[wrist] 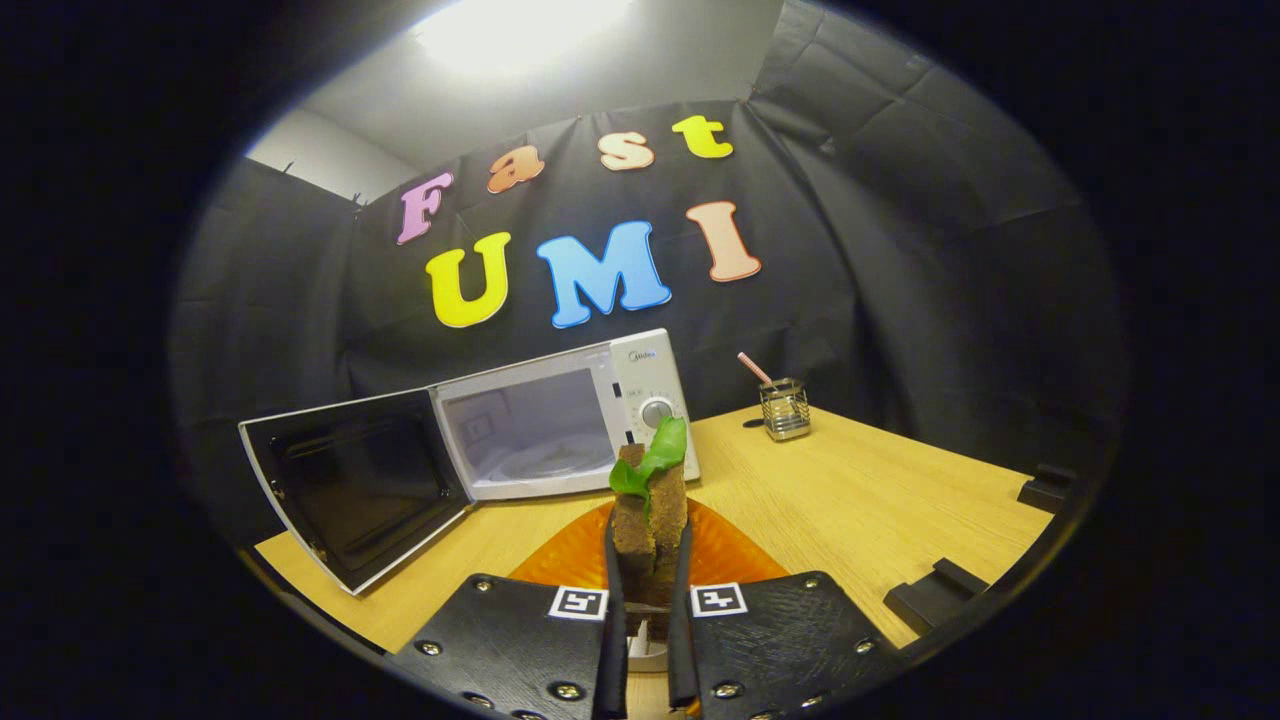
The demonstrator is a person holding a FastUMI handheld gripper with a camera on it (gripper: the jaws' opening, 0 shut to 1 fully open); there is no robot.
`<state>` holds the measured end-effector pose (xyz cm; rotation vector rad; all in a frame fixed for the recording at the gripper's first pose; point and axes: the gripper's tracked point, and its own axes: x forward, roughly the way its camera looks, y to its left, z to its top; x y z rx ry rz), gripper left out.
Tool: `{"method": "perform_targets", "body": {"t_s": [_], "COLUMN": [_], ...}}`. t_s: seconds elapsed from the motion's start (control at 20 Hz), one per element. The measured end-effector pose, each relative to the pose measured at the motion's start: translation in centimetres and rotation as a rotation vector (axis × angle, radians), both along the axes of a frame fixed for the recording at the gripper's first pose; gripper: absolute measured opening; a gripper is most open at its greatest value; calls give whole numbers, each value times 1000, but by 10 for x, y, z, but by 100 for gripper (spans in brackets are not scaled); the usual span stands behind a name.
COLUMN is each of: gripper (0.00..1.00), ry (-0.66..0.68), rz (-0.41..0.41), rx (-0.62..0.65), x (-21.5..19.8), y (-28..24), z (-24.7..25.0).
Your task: Open the microwave, put the food inside, and close the microwave door.
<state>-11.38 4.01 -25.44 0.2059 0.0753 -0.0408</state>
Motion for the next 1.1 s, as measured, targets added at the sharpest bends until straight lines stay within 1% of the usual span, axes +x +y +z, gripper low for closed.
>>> {"method": "perform_targets", "body": {"t_s": [0.2, 0.5, 0.7, 0.85, 0.95, 1.1], "gripper": [16, 16, 16, 16, 16, 16], "ry": [-34, -41, -30, -7, 13, 40], "rz": [20, 147, 191, 243, 263, 245], "rx": [-4, 84, 128, 226, 304, 457], "x": [15, 53, 85, 114, 137, 170], "y": [12, 61, 87, 111, 123, 129], "z": [21, 44, 48, 47, 45, 38]}}
